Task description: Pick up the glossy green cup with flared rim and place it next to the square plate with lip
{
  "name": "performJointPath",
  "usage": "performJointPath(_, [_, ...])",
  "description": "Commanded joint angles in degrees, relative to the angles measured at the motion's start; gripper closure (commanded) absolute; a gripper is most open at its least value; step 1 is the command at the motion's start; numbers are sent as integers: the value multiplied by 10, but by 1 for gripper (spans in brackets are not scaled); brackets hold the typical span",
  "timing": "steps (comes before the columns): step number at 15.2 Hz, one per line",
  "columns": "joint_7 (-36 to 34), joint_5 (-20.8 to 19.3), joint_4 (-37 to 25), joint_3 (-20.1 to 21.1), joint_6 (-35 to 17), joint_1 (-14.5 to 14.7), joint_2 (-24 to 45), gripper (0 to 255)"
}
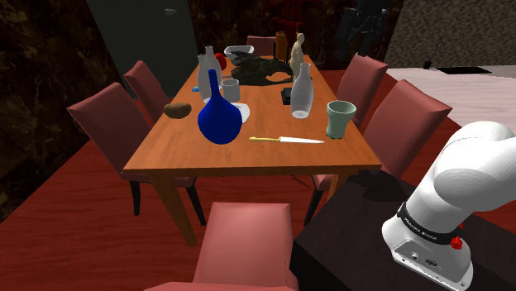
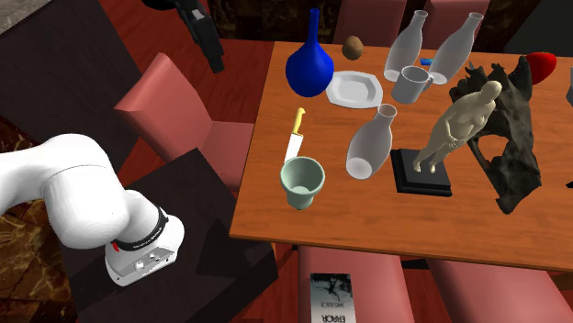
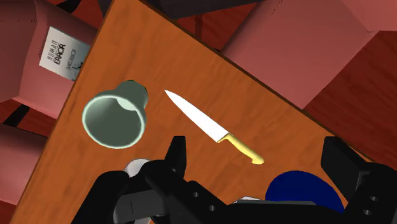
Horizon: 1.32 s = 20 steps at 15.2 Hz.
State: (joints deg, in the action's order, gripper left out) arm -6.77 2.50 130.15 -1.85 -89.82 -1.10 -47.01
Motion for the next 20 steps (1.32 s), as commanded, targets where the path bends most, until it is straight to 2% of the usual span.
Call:
performJointPath(1, [0,0,0,0,0,0,0,0])
performJointPath(11, [11,-60,105,-22,-163,-37,79,0])
performJointPath(20, [5,-120,146,-47,-317,-78,206,0])
